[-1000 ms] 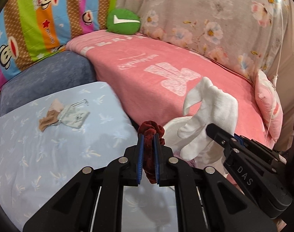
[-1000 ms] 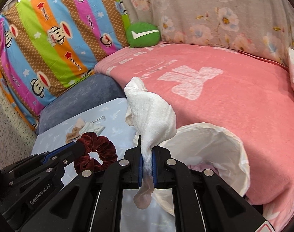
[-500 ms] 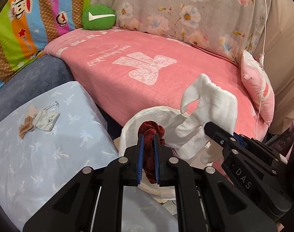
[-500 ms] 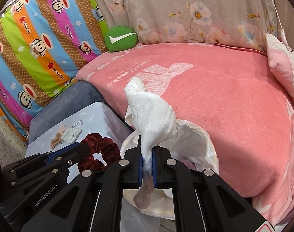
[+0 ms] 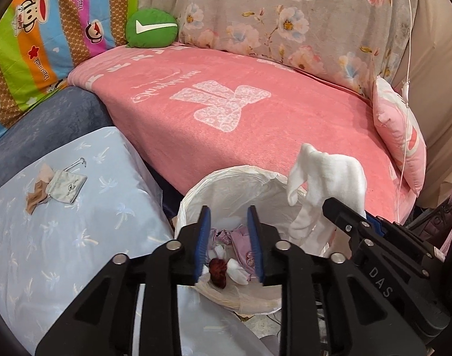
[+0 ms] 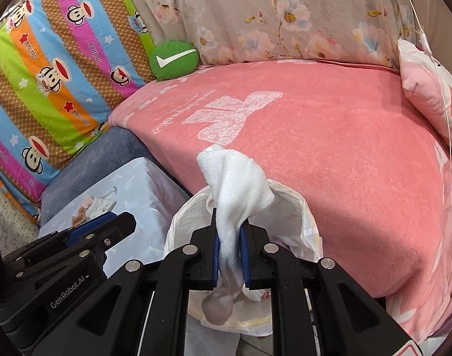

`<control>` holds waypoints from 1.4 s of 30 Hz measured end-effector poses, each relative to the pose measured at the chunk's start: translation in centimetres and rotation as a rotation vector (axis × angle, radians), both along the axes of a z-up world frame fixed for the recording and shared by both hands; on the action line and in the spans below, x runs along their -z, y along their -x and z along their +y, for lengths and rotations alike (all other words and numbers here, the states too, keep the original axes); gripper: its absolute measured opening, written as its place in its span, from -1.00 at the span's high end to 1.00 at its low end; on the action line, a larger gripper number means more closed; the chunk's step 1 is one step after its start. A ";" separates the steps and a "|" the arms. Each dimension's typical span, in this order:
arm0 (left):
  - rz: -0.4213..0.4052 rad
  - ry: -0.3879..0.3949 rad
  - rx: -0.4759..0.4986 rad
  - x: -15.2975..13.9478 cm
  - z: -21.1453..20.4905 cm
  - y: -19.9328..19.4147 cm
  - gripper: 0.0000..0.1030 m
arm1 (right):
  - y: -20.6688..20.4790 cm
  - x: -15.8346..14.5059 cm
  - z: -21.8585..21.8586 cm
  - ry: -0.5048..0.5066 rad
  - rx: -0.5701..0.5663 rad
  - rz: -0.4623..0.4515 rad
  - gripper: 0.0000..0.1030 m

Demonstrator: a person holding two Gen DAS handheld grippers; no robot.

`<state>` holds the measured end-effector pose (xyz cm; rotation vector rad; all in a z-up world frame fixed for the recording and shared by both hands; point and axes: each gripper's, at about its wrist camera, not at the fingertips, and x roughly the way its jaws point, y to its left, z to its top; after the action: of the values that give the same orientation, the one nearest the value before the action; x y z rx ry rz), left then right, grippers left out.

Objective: Collect trash
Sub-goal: 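Open both tools to drop the scrunchie and glove into the bin, then move both tools back toward the tan stocking and grey pouch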

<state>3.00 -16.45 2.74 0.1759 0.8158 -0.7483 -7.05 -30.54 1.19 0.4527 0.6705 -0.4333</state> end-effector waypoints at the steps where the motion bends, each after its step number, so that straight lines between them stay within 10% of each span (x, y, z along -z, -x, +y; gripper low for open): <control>1: -0.003 -0.001 -0.002 0.0 0.0 0.0 0.41 | 0.0 0.0 0.0 -0.001 0.001 -0.001 0.70; 9: -0.016 -0.002 -0.030 -0.1 0.5 -0.4 0.17 | -0.1 -0.1 0.2 -0.001 0.006 -0.010 0.37; 42: 0.017 0.003 -0.172 0.9 6.8 -3.9 0.10 | -5.2 0.1 6.4 0.037 -0.144 0.030 0.32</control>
<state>6.88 -9.62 1.84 0.0949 0.8345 -0.5894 -1.83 -24.16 1.06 0.3607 0.7176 -0.3165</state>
